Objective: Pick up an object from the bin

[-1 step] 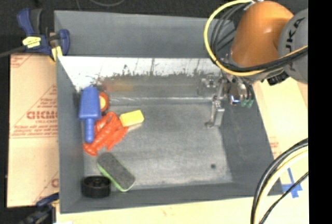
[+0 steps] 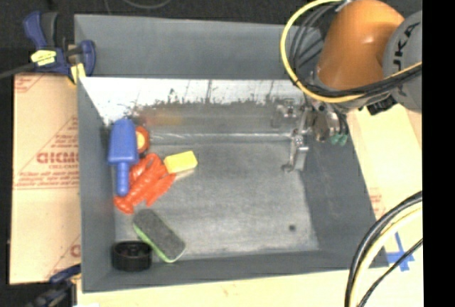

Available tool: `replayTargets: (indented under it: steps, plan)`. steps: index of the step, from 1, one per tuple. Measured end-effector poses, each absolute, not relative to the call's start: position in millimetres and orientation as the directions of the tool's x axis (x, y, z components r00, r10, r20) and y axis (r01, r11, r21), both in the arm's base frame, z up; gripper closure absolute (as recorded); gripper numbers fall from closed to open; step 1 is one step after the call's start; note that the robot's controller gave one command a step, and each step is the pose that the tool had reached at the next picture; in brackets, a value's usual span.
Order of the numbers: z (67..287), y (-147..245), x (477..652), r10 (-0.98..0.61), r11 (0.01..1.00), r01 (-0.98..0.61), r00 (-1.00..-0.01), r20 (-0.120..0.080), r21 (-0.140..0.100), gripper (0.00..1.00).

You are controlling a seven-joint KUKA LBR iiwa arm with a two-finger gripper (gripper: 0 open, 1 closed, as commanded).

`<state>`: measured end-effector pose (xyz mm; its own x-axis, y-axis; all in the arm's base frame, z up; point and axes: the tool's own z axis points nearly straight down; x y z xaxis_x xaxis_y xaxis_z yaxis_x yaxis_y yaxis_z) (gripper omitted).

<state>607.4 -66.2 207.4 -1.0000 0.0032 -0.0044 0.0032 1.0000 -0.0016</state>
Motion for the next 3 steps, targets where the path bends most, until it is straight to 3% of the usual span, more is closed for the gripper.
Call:
replayTargets:
  steps: [1,2,3]
  plan:
    - [218,-50,617.8,-0.032,0.999,-0.032,-0.999,-0.003,-0.002,0.00]
    - [189,-10,628.0,-0.109,0.994,-0.109,-0.994,-0.009,-0.003,0.00]
    - [144,29,636.6,-0.047,0.999,-0.047,-0.999,-0.006,0.001,0.00]
